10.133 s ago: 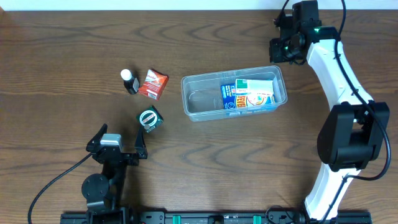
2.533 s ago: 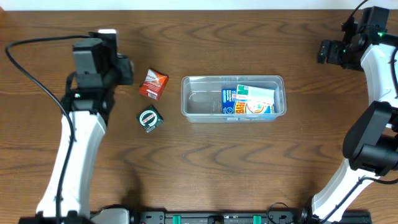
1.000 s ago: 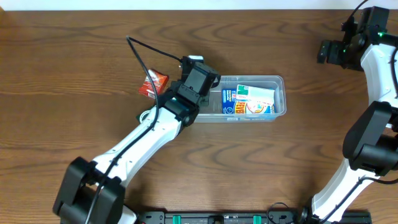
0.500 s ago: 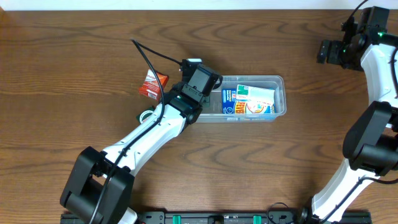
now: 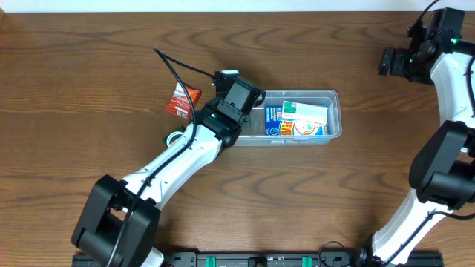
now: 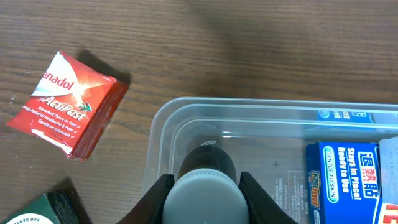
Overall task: Pack container
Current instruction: 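Carry the bottle over the container's left end, then lower the bottle into the container and release it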
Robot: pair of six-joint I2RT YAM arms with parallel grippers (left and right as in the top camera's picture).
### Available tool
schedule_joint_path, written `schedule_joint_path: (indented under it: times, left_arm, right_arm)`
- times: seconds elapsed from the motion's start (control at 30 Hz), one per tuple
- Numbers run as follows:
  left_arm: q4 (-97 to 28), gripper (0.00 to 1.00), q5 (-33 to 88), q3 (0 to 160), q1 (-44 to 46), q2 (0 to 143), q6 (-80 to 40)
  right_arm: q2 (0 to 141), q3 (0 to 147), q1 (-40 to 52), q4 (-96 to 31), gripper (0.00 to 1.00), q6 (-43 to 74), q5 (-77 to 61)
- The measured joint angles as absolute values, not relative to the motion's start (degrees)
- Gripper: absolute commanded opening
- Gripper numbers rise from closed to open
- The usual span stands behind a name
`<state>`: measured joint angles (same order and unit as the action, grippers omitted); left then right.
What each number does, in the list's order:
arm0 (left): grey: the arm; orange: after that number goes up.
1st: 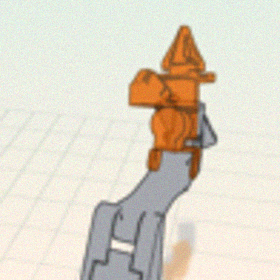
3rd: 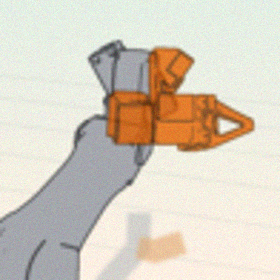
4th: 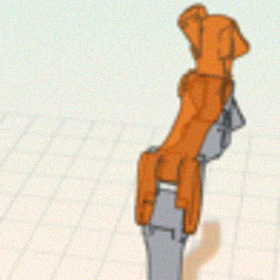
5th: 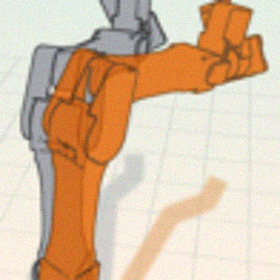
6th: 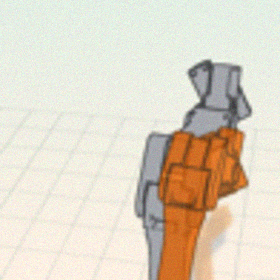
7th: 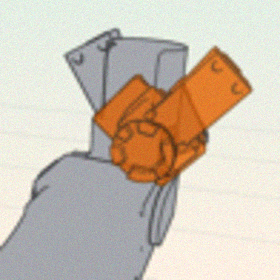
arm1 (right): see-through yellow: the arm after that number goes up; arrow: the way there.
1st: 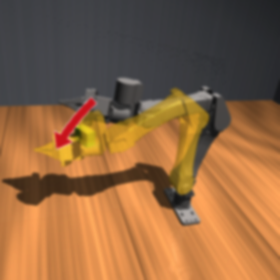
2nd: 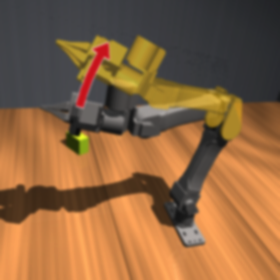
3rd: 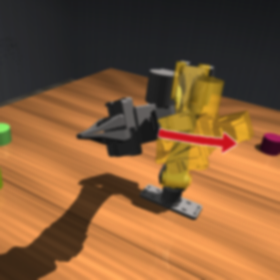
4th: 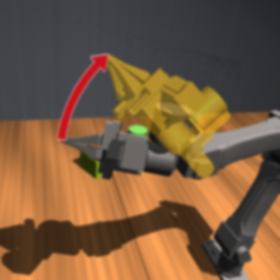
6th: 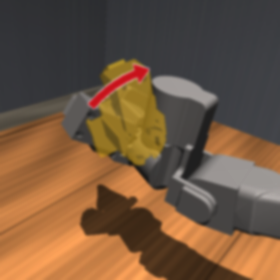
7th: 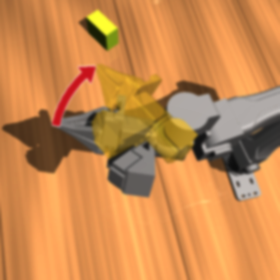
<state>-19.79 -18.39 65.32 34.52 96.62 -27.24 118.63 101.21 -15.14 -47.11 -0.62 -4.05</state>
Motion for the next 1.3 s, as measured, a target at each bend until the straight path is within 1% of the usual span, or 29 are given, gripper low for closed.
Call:
schedule_joint_path:
  times: [0.87, 0.9, 0.93, 0.97, 1.3]
  left_arm:
    - [-20.29, 0.24, -18.35, 64.73, 34.57, 98.37, -27.24]
    - [-20.32, 0.35, -18.35, 64.73, 34.57, 98.37, -27.24]
    - [-20.36, 0.42, -18.33, 64.73, 34.57, 98.37, -27.24]
    - [-20.43, 0.45, -18.26, 64.75, 34.57, 98.37, -27.09]
    - [-20.58, 0.45, -18.41, 64.73, 34.61, 98.37, -27.66]
  right_arm:
    - [118.63, 101.21, -15.14, -47.11, 0.99, -0.62, -4.05]
    - [118.63, 101.21, -15.14, -47.11, 0.99, -0.62, -4.03]
    - [118.63, 101.21, -15.14, -47.11, 0.99, -0.62, -4.03]
    - [118.63, 101.21, -15.14, -47.11, 0.99, -0.62, -4.03]
    - [118.63, 101.21, -15.14, -47.11, 0.99, -0.62, -4.03]
